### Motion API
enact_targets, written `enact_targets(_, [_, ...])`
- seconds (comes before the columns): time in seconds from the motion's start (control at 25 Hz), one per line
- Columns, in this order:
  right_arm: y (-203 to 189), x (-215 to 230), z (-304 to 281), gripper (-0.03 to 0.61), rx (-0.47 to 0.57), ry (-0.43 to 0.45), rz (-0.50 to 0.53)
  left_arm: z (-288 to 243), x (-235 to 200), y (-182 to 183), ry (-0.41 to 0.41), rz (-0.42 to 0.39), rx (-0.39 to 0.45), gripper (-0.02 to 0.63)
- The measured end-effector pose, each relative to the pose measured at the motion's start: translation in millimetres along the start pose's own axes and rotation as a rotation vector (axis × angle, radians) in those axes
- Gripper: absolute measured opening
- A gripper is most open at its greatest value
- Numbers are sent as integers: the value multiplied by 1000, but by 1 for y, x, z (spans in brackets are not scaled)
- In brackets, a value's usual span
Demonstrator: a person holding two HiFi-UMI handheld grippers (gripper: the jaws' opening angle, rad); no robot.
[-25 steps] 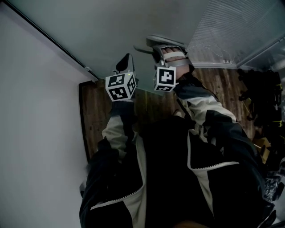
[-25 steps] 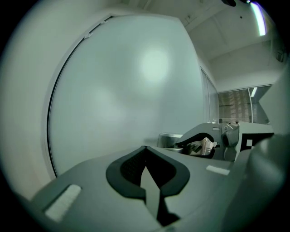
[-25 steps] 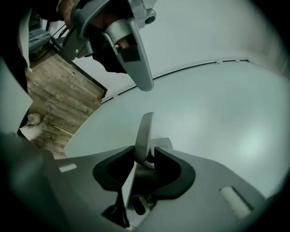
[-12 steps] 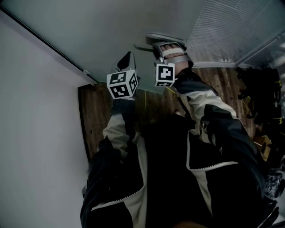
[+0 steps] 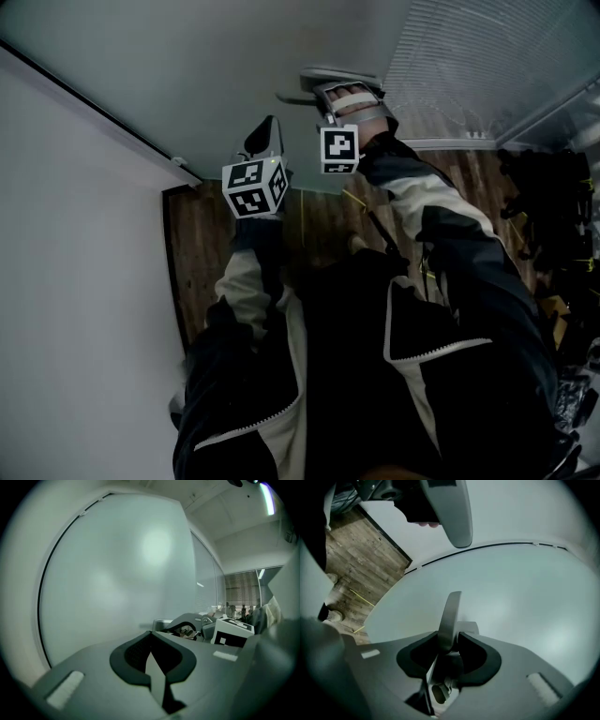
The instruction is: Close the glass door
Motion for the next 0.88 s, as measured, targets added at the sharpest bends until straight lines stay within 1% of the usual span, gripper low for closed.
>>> enact_targets(0.2, [-12,11,-34,132,22,-8,36,-17,3,9,36,13,15,0])
enact_targets(0.44, [-37,28,-78,130,37,-13,76,-35,13,15,81,17,18,0])
enact_targets(0.64, [-47,37,-120,130,53,-11,119,-42,4,17,145,28,12,0])
enact_targets(0.88, [-61,58,-170,132,16,-10,158,-54,2,25,172,21,7,0])
Point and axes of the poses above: the fingertips, and each gripper's own axes: z backward along the fingers, x to its right, y out of its top, the point moved 5 cm from there along z, backward along the fingers, and after that the axes turned 6 degrees about -x, right-handed, at the moved point
